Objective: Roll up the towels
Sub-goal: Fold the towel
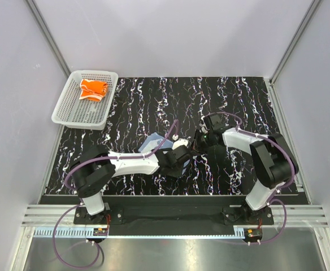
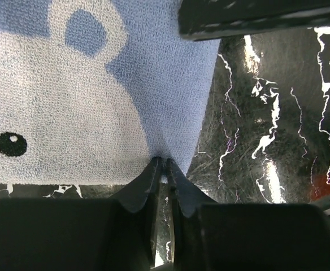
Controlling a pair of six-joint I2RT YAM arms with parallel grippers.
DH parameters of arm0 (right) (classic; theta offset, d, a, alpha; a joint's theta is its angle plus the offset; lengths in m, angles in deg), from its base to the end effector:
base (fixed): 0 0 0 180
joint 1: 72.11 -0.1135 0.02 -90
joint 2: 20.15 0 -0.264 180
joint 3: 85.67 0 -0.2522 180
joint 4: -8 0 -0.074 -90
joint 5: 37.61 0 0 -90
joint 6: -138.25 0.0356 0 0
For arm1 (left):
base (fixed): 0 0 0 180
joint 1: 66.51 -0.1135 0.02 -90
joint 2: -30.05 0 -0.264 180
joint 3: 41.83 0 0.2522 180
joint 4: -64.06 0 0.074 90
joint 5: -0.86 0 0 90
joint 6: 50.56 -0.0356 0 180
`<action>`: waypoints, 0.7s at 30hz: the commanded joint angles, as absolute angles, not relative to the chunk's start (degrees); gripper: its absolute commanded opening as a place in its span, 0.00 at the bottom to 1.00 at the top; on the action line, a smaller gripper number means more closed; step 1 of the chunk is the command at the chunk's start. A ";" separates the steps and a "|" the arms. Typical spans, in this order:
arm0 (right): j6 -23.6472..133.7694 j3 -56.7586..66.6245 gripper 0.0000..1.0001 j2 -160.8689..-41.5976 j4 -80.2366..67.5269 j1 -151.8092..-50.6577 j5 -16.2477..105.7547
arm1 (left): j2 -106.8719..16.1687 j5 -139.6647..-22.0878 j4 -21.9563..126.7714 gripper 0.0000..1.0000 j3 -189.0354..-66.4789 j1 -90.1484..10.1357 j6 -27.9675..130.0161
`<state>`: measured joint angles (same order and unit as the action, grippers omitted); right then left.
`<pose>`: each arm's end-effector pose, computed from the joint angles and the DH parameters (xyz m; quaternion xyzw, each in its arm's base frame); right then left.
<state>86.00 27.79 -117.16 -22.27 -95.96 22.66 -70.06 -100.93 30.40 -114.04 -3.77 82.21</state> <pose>0.2863 0.1459 0.1561 0.0488 0.9362 0.3382 0.0826 0.1627 -0.2999 0.1597 0.1423 0.9540 -0.1343 0.2271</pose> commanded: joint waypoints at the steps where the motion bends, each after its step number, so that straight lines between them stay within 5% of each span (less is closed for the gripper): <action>1: 86.65 28.36 0.00 -120.52 -19.12 -94.70 21.02 | -69.62 -101.09 30.79 0.13 -112.10 -3.75 83.21; 21: 86.57 30.38 0.00 -124.30 -16.48 -89.33 20.49 | -66.10 -101.71 28.07 0.12 -112.28 -3.84 84.27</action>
<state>87.71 30.68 -123.37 -17.40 -90.04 17.52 -68.57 -101.13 30.73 -112.80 -3.81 84.07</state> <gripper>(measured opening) 0.009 0.122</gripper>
